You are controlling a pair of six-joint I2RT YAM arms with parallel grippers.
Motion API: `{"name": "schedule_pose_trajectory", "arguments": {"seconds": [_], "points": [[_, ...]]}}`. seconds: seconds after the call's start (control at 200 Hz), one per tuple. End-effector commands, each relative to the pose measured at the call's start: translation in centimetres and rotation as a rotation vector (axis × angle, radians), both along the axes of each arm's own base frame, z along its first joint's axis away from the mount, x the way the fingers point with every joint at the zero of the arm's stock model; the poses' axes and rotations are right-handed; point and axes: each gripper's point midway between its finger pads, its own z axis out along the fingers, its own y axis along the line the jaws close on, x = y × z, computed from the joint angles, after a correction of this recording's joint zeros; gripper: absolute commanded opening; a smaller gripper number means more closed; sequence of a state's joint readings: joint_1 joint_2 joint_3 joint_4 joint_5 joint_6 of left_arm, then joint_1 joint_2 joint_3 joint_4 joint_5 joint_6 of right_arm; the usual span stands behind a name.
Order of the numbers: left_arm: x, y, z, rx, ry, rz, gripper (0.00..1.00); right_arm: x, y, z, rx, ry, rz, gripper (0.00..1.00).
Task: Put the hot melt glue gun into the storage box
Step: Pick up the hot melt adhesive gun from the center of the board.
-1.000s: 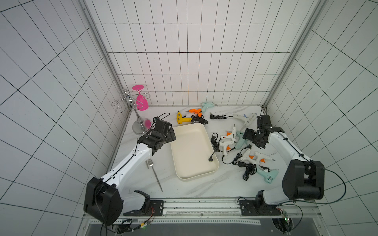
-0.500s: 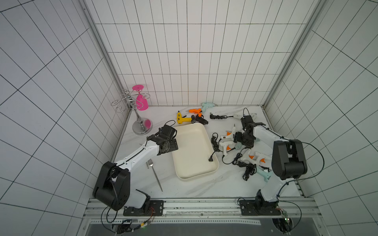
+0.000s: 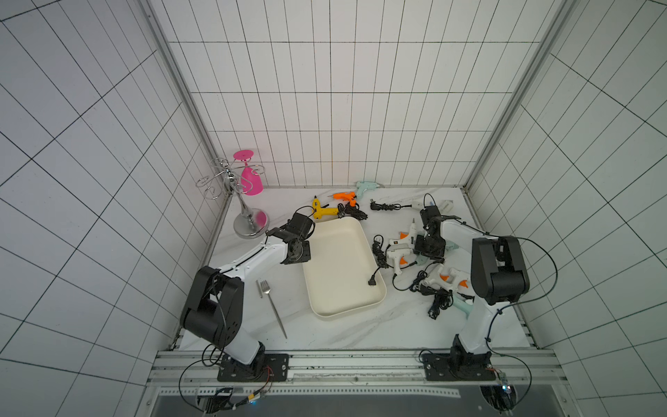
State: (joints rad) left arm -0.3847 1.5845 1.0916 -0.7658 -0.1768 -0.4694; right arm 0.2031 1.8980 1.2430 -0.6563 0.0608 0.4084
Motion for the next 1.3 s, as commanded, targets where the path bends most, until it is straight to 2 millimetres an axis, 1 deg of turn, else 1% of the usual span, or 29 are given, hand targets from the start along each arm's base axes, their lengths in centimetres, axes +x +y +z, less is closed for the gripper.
{"name": "schedule_pose_trajectory", "arguments": {"seconds": [0.0, 0.07, 0.095, 0.19, 0.285, 0.305, 0.325, 0.4, 0.44, 0.445, 0.475, 0.505, 0.555, 0.645, 0.704, 0.784, 0.859, 0.899, 0.949, 1.014, 1.129, 1.194, 1.294], "points": [[1.7, 1.0, 1.1, 0.059, -0.044, -0.038, 0.36, 0.6, -0.2, -0.5, -0.019, -0.008, -0.004, 0.41], [2.2, 0.8, 1.6, 0.059, -0.059, -0.061, 0.35, 0.6, -0.7, 0.6, -0.038, -0.036, -0.007, 0.39], [2.3, 0.8, 1.8, 0.057, -0.064, -0.066, 0.35, 0.7, -0.9, 1.1, -0.048, -0.048, -0.005, 0.34], [2.9, 0.4, 2.4, 0.050, -0.090, -0.088, 0.36, 0.5, -1.9, 3.3, -0.095, -0.099, 0.002, 0.25], [3.6, 0.0, 2.7, 0.043, -0.106, -0.111, 0.36, 0.2, -2.7, 5.7, -0.125, -0.139, 0.017, 0.24], [3.8, 0.0, 2.8, 0.044, -0.105, -0.116, 0.36, 0.1, -2.8, 6.2, -0.129, -0.146, 0.020, 0.21], [3.9, -0.2, 2.7, 0.044, -0.103, -0.122, 0.37, 0.1, -2.9, 6.7, -0.132, -0.153, 0.023, 0.20], [4.2, -0.4, 2.9, 0.043, -0.087, -0.128, 0.38, -0.1, -3.1, 8.5, -0.138, -0.183, 0.035, 0.19], [4.3, -0.6, 3.4, 0.036, -0.091, -0.126, 0.38, 0.0, -3.1, 9.5, -0.140, -0.208, 0.040, 0.19], [4.3, -0.6, 3.4, 0.035, -0.092, -0.124, 0.38, -0.2, -3.1, 9.5, -0.141, -0.199, 0.042, 0.19], [4.3, -0.7, 4.1, 0.025, -0.108, -0.117, 0.39, -0.5, -3.2, 10.0, -0.143, -0.194, 0.047, 0.19], [4.2, -0.8, 4.9, 0.013, -0.126, -0.108, 0.43, -0.7, -3.2, 10.7, -0.143, -0.199, 0.052, 0.19], [4.2, -0.9, 6.5, -0.011, -0.167, -0.096, 0.53, -0.8, -3.2, 11.8, -0.141, -0.214, 0.057, 0.18], [3.8, -1.6, 10.3, -0.070, -0.259, -0.097, 0.66, -1.0, -3.3, 14.1, -0.157, -0.249, 0.069, 0.18], [3.5, -2.4, 12.8, -0.110, -0.318, -0.122, 0.71, -1.0, -3.5, 15.7, -0.168, -0.284, 0.071, 0.18], [3.0, -3.6, 15.6, -0.166, -0.392, -0.156, 0.75, -0.6, -3.4, 17.8, -0.160, -0.338, 0.077, 0.18], [2.3, -5.6, 18.4, -0.235, -0.460, -0.212, 0.77, -0.4, -2.4, 19.8, -0.123, -0.378, 0.096, 0.18], [1.8, -6.8, 19.7, -0.277, -0.494, -0.248, 0.78, -0.4, -1.4, 20.9, -0.100, -0.406, 0.121, 0.15], [1.2, -8.2, 21.6, -0.335, -0.547, -0.295, 0.80, -0.4, -0.1, 22.4, -0.080, -0.454, 0.153, 0.16], [0.3, -10.1, 23.5, -0.424, -0.600, -0.353, 0.83, -0.5, 1.8, 24.4, -0.052, -0.518, 0.196, 0.15], [-1.1, -13.1, 25.6, -0.591, -0.653, -0.452, 0.85, -1.1, 5.2, 27.2, 0.015, -0.594, 0.286, 0.15], [-1.7, -14.7, 26.3, -0.661, -0.657, -0.503, 0.86, -1.8, 7.3, 28.3, 0.055, -0.623, 0.347, 0.15], [-2.5, -17.3, 27.2, -0.718, -0.651, -0.587, 0.86, -3.3, 10.4, 29.7, 0.095, -0.672, 0.444, 0.15]]}}
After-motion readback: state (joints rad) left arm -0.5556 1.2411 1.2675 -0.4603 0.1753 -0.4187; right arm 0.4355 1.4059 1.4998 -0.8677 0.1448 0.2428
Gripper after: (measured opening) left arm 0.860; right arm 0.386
